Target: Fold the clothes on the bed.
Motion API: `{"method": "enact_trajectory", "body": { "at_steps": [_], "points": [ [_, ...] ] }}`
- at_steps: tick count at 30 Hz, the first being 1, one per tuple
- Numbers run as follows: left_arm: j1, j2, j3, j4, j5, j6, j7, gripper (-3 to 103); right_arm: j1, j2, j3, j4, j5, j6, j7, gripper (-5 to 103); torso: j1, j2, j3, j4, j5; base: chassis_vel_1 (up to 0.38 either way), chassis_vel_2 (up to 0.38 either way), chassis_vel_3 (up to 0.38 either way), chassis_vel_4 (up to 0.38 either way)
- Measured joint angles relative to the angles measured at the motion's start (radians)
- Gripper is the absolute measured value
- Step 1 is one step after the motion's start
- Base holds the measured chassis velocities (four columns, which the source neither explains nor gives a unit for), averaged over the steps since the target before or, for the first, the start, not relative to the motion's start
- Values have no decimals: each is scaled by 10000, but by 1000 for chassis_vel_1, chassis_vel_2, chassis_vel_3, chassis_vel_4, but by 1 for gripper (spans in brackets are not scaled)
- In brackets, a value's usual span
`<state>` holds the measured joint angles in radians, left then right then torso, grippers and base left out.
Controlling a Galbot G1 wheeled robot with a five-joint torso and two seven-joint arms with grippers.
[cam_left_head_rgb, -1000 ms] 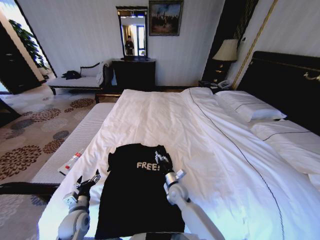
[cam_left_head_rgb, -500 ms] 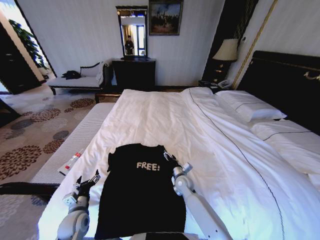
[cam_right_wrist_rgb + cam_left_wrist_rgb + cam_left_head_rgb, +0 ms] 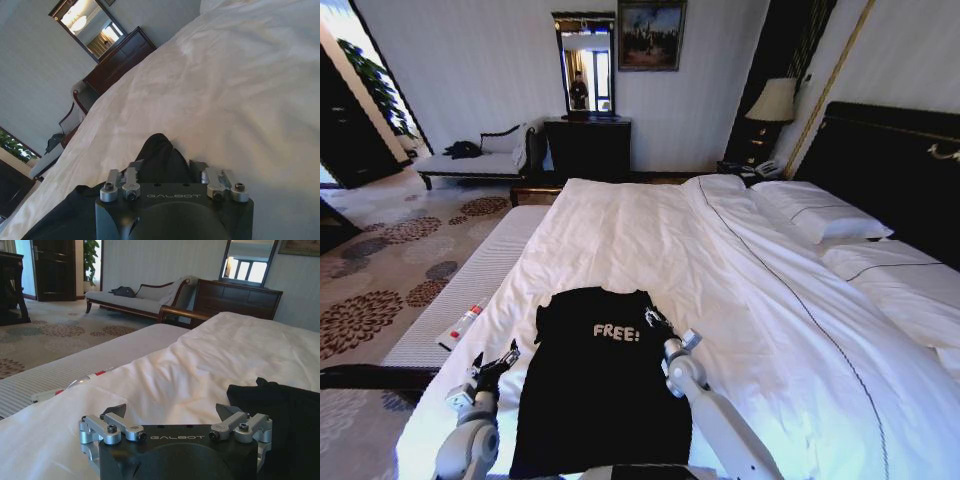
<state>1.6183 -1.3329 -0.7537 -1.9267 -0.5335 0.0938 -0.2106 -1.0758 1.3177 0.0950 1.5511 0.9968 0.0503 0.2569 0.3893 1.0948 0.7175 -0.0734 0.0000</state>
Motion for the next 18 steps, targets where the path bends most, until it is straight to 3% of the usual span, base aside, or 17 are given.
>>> {"method": "enact_trajectory", "body": {
  "at_steps": [5,6,8,12,18],
  "points": [
    [-42,14,80,31,-6,0,-7,100,-46,-51,57,50,-9,15,-4,41,0,0,0,0,0,0,0,0,0],
    [-58,6,116,55,-6,0,-11,100,-74,-74,81,83,-15,27,-11,30,0,0,0,0,0,0,0,0,0],
    [-69,-9,141,78,-5,0,-11,100,-93,-90,89,101,-26,35,-24,30,-1,-1,0,0,0,0,0,0,0],
    [-98,-17,162,136,-5,0,-15,100,-120,-101,90,104,-102,89,-102,9,-1,0,0,0,0,0,0,0,0],
    [-99,28,134,149,-29,0,-30,100,-84,-52,116,105,-143,226,-132,1,0,0,0,0,1,0,0,0,0]
  ]
}}
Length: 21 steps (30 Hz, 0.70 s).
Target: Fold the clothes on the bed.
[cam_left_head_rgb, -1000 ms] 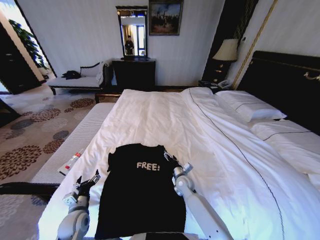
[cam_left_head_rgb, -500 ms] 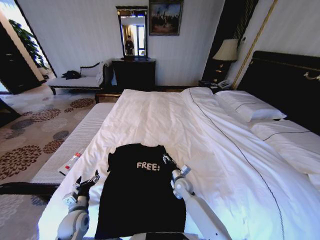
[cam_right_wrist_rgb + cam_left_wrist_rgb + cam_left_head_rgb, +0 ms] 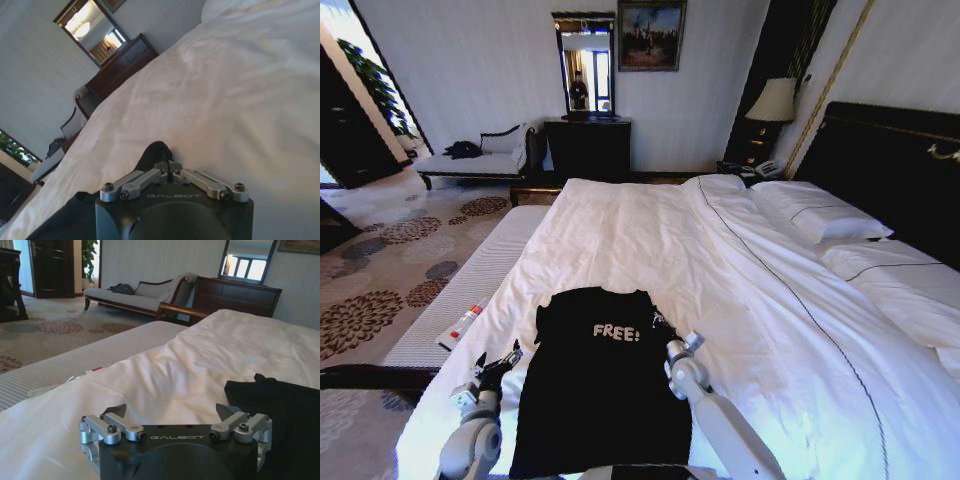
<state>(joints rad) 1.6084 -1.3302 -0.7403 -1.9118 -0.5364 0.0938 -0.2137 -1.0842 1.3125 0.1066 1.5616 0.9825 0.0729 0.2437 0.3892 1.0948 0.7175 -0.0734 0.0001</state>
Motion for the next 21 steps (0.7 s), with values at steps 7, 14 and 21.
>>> {"method": "enact_trajectory", "body": {
  "at_steps": [7,14,21],
  "points": [
    [-60,60,-56,13,-119,-1,-18,100,206,-139,611,90,-162,292,-46,0,-1,0,0,1,-1,0,0,0,0],
    [-149,54,3,47,-168,0,-29,100,285,-544,1216,-168,-367,453,-151,0,0,0,0,-1,0,0,0,0,0],
    [-201,21,116,73,-169,-1,-39,100,93,-677,1620,87,-427,595,-55,0,-1,0,0,0,0,0,0,0,0]
  ]
}}
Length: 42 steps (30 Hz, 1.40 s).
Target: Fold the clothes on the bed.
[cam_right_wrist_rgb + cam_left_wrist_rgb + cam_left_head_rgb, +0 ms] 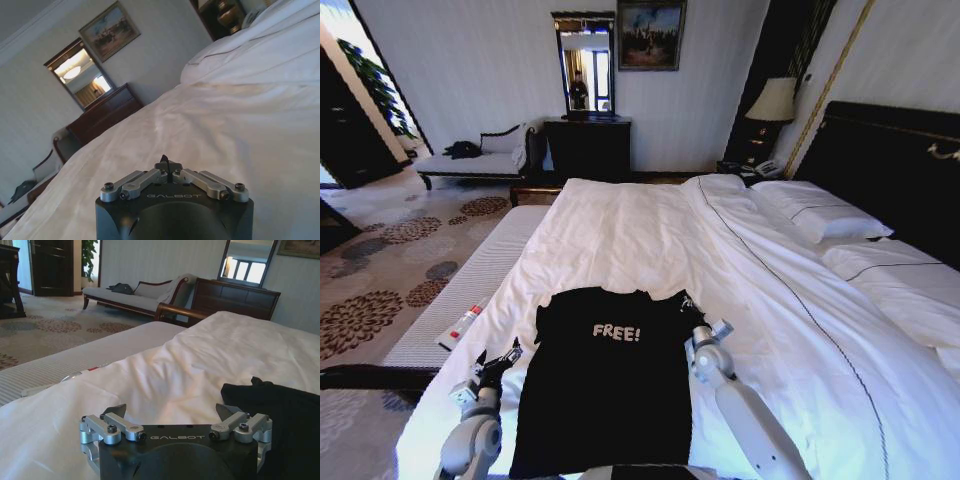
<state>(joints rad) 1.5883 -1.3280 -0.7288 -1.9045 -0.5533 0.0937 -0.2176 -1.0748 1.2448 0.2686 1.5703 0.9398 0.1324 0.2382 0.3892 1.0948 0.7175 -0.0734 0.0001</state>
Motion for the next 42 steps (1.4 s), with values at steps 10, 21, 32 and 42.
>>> {"method": "enact_trajectory", "body": {
  "at_steps": [10,21,32,42],
  "points": [
    [13,-46,-20,-5,-18,-56,-4,100,-481,140,660,529,-233,154,242,0,1,1,0,0,0,0,0,0,0],
    [-18,-151,82,-13,-28,-85,-11,100,-1162,580,1535,1425,-1113,87,1088,0,0,2,-1,0,-1,0,0,0,0],
    [70,-94,105,-114,-29,-90,-18,100,-1193,615,1293,642,-2645,-586,2302,0,0,1,0,1,0,0,0,0,0],
    [52,-71,36,-69,-151,-129,-57,100,-1891,622,1623,1728,-2862,-874,3178,15,0,1,0,0,-2,0,0,0,0]
  ]
}}
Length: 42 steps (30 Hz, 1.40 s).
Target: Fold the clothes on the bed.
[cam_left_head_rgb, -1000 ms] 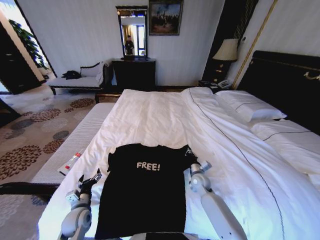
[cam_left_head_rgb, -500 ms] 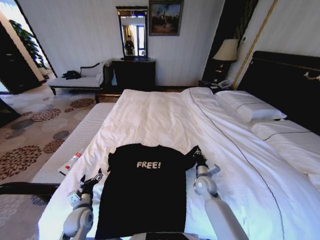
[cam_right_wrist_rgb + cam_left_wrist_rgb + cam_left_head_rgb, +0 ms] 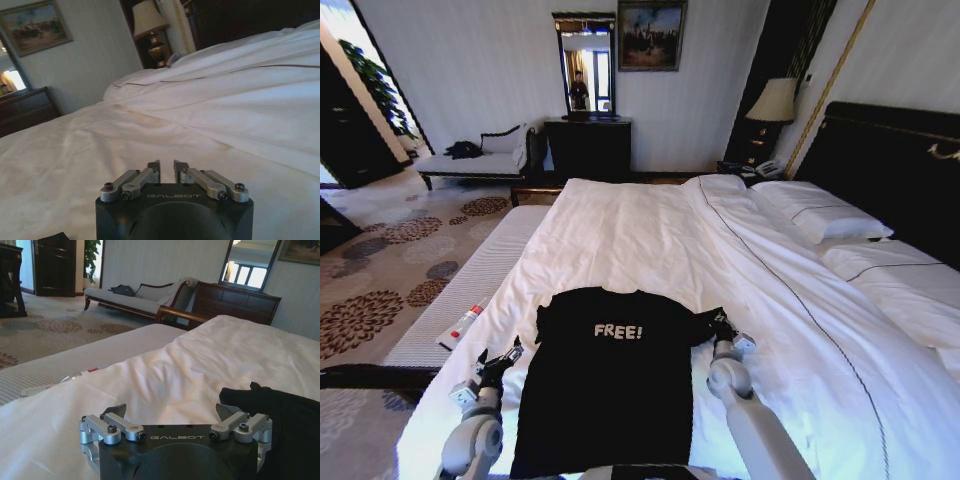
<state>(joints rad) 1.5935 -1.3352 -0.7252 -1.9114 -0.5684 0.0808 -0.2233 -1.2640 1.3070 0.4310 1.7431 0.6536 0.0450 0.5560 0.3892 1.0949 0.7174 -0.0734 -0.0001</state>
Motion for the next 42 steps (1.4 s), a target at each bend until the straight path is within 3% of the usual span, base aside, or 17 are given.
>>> {"method": "enact_trajectory", "body": {
  "at_steps": [2,9,13,15,16,18,19,20,24,29,30,32,33,35,37,41,42],
  "points": [
    [-8,-79,47,3,30,-8,0,100,-429,89,186,455,134,-193,460,27,0,0,0,-1,-2,0,0,0,0],
    [-3,11,51,-32,31,-8,-1,100,-1072,351,373,516,708,-63,662,48,-1,0,0,-2,1,0,0,0,0],
    [15,105,7,-74,19,12,-4,100,-1346,557,177,965,2903,-98,678,70,-1,-1,0,-1,0,0,0,0,0],
    [18,108,4,-75,18,14,-4,100,-1346,567,157,1008,3049,-112,669,70,0,-1,0,-1,0,0,0,0,0],
    [32,110,-4,-75,18,17,-8,100,-1276,611,94,1115,3591,-180,643,75,-1,-1,0,0,0,0,0,0,0],
    [34,109,-5,-75,18,18,-8,100,-1239,620,84,1119,3687,-191,639,80,-1,-1,0,0,-1,0,0,0,0],
    [43,109,-9,-75,18,19,-11,100,-1104,647,52,1106,3917,-205,615,86,-1,-1,-1,2,0,0,0,0,0],
    [53,133,-39,-34,5,18,-12,100,-883,711,-13,875,4189,-182,574,99,0,-1,0,1,-1,0,0,0,0],
    [21,192,-78,54,-21,11,-18,100,-903,825,-71,794,4431,29,346,101,0,-1,0,-1,0,0,0,0,0],
    [-1,198,-69,94,-24,5,-26,100,-938,1008,-128,767,4505,288,62,82,-1,-1,0,0,0,0,0,0,0],
    [-8,203,-54,105,-24,4,-25,100,-933,1043,-138,759,4505,330,20,82,0,-1,0,0,1,0,0,0,0],
    [-23,219,-45,125,-25,4,-26,100,-903,1092,-142,732,4505,417,-64,71,0,-1,0,0,1,0,0,0,0],
    [-23,219,-45,125,-25,4,-26,100,-903,1092,-142,732,4505,417,-64,71,0,-1,0,0,1,0,0,0,0],
    [-38,246,-37,156,-25,-2,-26,100,-854,1148,-141,665,4519,532,-175,60,0,-1,0,0,1,0,0,0,0],
    [-45,257,-35,169,-25,-5,-27,100,-832,1183,-140,635,4543,585,-222,60,0,-1,0,0,1,0,0,0,0],
    [-77,285,-34,225,-51,-32,-29,100,-760,1324,-153,488,4563,754,-366,37,0,-1,0,0,1,0,0,0,0],
    [-77,285,-34,225,-51,-32,-29,100,-760,1324,-153,488,4563,754,-366,37,0,-1,0,0,1,0,0,0,0]
  ]
}}
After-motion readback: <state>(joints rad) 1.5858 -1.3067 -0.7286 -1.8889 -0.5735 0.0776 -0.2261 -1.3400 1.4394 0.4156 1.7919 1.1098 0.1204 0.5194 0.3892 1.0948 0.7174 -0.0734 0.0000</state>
